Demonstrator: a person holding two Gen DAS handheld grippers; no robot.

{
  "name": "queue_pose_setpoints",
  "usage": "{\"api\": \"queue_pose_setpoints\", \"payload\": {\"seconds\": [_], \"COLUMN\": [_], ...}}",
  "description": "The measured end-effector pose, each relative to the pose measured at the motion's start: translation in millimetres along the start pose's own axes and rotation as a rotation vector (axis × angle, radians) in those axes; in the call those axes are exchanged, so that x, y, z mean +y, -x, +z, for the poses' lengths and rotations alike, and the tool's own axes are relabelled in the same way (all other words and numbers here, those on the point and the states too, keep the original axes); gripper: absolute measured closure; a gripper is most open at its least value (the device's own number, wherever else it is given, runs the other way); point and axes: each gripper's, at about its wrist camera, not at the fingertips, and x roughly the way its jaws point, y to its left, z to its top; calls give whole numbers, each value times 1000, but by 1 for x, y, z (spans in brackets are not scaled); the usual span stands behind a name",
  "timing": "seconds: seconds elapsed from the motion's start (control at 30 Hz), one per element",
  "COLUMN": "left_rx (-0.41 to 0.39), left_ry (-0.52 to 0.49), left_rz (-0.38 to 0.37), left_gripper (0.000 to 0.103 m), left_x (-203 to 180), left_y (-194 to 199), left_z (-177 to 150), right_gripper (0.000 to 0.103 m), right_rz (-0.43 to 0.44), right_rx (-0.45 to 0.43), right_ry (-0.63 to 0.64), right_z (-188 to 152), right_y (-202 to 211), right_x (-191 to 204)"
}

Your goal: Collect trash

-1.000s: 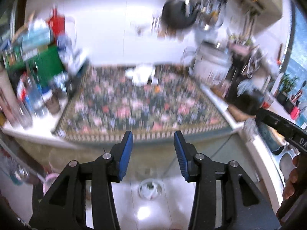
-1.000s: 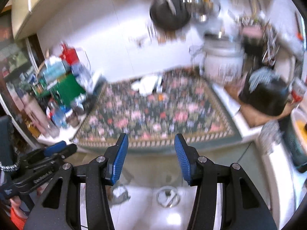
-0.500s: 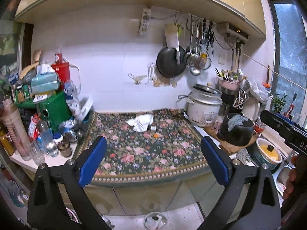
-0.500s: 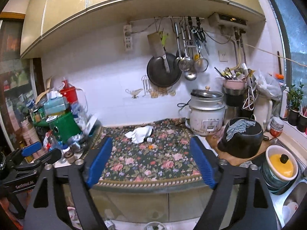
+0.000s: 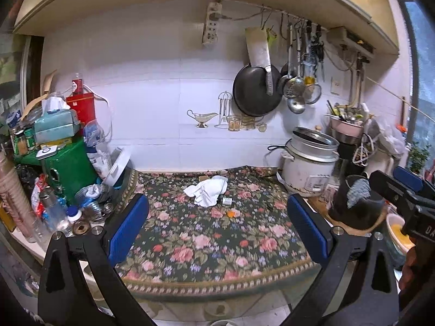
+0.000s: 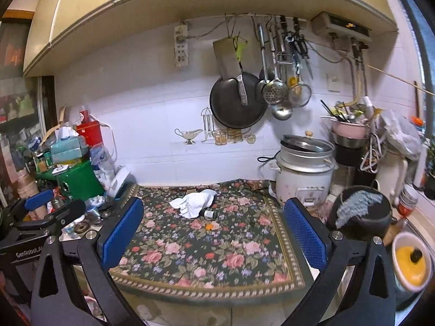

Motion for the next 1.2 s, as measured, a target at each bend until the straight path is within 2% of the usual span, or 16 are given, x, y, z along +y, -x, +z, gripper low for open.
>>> {"api": "queue_pose_setpoints", "payload": {"seconds": [0.33, 0.6, 0.83, 1.07, 1.2], "left_rx": [60, 146, 245, 349, 422], "left_ry": [73, 127, 183, 160, 154], "left_rz": [100, 156, 136, 110, 98], "left_gripper": [1, 1, 1, 1, 1], "left_x": [-18, 2, 40, 81, 106], "left_y": [-104, -173, -240, -315, -359], "left_z": [26, 28, 21, 13, 0], "right_gripper": [0, 0, 0, 0, 1], "right_rz": [95, 140, 124, 77, 83], "right_rx": [64, 145, 247, 350, 448], "right_ry": [59, 46, 7, -24, -43], "right_z": [34, 37, 27, 15, -9], "right_y": [-87, -155, -217, -286, -341], "right_x": [-44, -57, -51, -36, -30]}}
